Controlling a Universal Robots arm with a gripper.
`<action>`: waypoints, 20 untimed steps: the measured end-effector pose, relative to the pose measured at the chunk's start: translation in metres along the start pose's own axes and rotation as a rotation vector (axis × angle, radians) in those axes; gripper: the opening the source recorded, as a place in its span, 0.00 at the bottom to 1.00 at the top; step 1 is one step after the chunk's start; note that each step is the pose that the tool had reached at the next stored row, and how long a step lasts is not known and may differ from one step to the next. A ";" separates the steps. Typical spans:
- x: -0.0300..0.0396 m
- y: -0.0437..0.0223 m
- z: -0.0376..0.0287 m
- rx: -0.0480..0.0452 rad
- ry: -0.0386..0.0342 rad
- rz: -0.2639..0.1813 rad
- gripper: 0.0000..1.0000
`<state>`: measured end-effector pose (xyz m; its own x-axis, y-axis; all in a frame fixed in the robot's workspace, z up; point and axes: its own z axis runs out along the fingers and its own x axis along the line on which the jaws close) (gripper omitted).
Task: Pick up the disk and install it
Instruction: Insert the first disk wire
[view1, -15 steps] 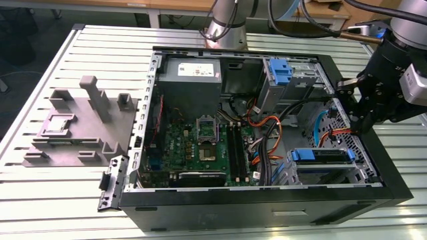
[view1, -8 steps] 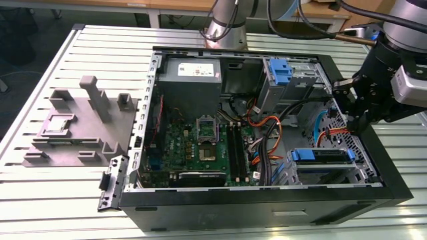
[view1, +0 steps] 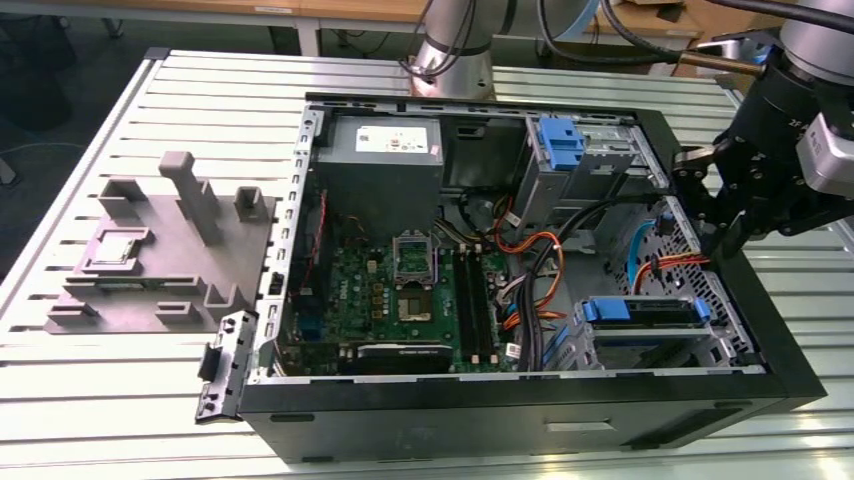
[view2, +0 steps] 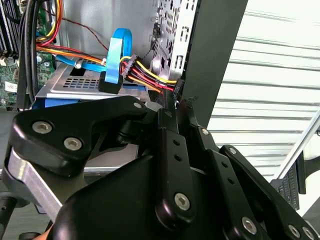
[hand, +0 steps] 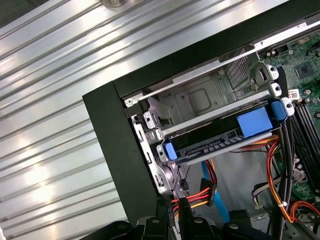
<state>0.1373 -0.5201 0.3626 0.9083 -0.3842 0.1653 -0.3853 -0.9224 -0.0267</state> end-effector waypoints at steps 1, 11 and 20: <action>0.0001 0.0000 -0.0004 0.0000 0.0000 0.000 0.24; 0.0009 -0.0001 -0.0054 -0.0003 0.0001 0.000 0.24; -0.0001 0.0002 -0.0053 -0.0001 0.0001 0.000 0.24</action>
<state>0.1363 -0.5200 0.3678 0.9084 -0.3841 0.1654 -0.3852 -0.9224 -0.0265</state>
